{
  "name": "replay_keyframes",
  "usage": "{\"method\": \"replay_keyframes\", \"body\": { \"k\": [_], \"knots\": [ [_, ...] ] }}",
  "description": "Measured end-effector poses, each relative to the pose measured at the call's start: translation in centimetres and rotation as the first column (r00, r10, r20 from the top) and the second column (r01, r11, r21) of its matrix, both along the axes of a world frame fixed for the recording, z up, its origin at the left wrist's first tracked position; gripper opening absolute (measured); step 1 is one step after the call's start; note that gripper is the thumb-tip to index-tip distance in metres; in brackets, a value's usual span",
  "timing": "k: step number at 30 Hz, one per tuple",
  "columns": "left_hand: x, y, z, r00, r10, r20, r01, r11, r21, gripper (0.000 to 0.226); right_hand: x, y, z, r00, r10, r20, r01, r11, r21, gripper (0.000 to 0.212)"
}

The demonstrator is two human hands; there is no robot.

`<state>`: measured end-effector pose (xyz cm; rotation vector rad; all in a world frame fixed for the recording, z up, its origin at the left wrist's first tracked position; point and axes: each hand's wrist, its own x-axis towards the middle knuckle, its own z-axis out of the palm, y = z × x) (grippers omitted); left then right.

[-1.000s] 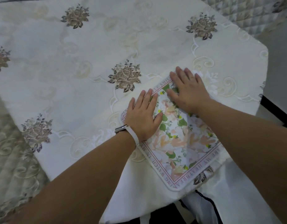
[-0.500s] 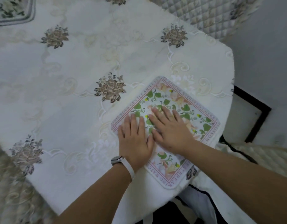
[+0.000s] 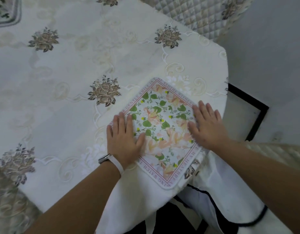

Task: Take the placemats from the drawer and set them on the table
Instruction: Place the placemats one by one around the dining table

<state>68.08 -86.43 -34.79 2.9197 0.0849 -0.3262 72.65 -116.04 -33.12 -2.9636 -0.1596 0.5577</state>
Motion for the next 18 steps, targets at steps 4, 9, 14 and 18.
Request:
{"method": "replay_keyframes", "body": {
  "k": [4, 9, 14, 18],
  "knots": [
    [-4.2, -3.9, 0.3, 0.961, -0.276, 0.000, 0.276, 0.961, -0.026, 0.091, -4.7, 2.5, 0.0, 0.985, 0.171, -0.007, -0.171, 0.985, -0.027, 0.071],
    [-7.9, -8.4, 0.0, 0.921, -0.389, -0.014, 0.387, 0.920, -0.067, 0.091, -9.0, 3.8, -1.5, 0.921, 0.380, 0.088, -0.384, 0.923, 0.037, 0.065],
    [-7.9, -7.4, -0.2, 0.916, -0.401, -0.015, 0.400, 0.916, -0.028, 0.094, -7.8, 1.7, -2.0, 0.903, 0.411, 0.124, -0.418, 0.908, 0.038, 0.064],
    [-8.1, -6.6, 0.3, 0.957, -0.284, -0.055, 0.284, 0.959, -0.021, 0.093, -6.1, -0.2, -1.6, 0.947, 0.313, 0.075, -0.314, 0.950, 0.002, 0.065]
  ]
}}
